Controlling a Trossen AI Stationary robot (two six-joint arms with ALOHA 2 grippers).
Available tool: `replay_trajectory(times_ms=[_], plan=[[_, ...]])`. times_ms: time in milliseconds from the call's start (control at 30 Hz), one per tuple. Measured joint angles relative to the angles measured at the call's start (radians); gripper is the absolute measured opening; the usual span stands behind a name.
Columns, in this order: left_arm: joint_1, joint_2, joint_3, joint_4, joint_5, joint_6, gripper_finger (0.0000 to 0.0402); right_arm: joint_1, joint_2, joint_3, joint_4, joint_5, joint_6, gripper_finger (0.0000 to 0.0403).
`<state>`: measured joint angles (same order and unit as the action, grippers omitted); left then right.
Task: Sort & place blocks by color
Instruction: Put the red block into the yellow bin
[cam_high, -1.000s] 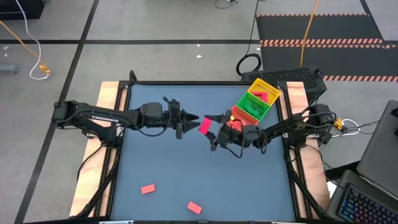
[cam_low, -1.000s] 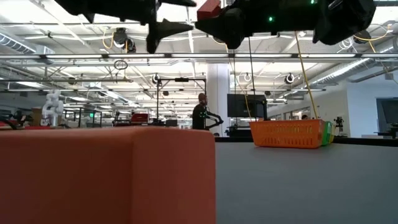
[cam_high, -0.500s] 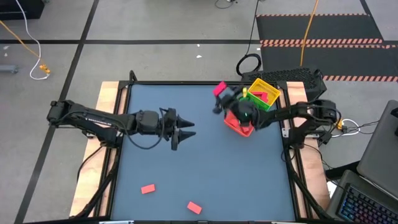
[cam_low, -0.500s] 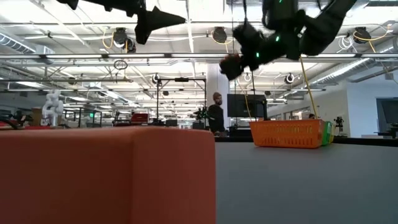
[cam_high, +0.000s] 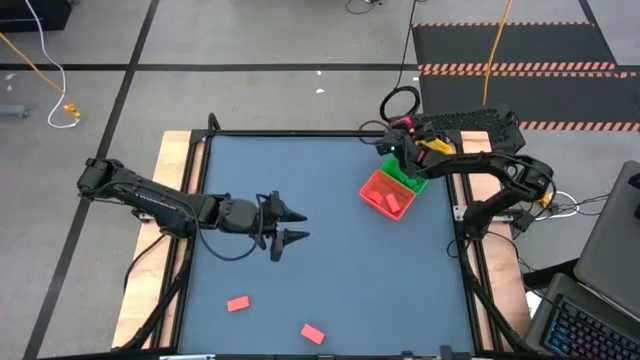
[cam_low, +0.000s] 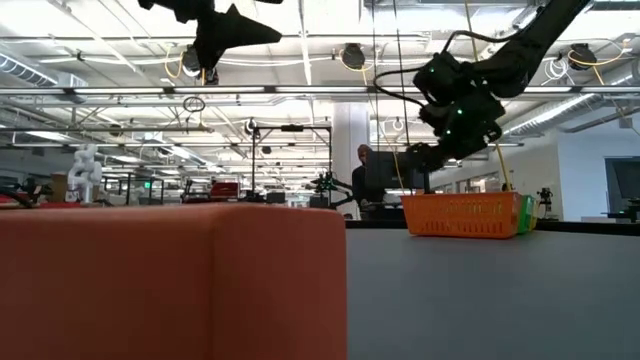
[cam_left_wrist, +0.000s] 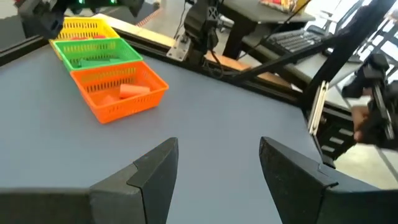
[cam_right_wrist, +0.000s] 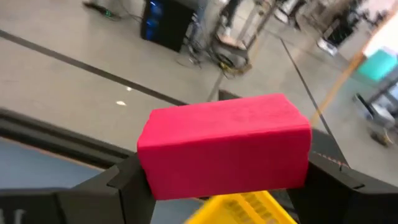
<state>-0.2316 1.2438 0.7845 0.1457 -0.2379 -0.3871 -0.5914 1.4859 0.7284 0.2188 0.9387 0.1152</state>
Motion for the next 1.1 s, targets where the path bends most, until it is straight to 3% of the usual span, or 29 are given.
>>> replay_trajectory(times_ms=[233, 500, 667, 867, 1100], plan=[[-0.019, 0.0, 0.0, -0.029, -0.002, -0.006, 0.0225, -0.048, -0.104, 0.0, -0.253, -0.024, 0.118, 0.0278], [-0.038, 0.0, 0.0, -0.061, -0.053, -0.012, 0.0225, -0.116, -0.168, -0.008, -0.399, -0.317, 0.229, 0.0278], [-0.049, 0.0, 0.0, -0.068, -0.054, -0.017, 0.0225, -0.138, -0.168, -0.009, -0.524, -0.316, 0.265, 0.0279], [-0.05, 0.0, 0.0, -0.068, -0.058, -0.014, 0.0225, -0.171, -0.168, -0.009, -0.544, -0.365, 0.263, 0.0283], [-0.052, 0.0, 0.0, -0.067, -0.062, -0.033, 0.0225, -0.182, -0.168, -0.009, -0.537, -0.362, 0.248, 0.0323]])
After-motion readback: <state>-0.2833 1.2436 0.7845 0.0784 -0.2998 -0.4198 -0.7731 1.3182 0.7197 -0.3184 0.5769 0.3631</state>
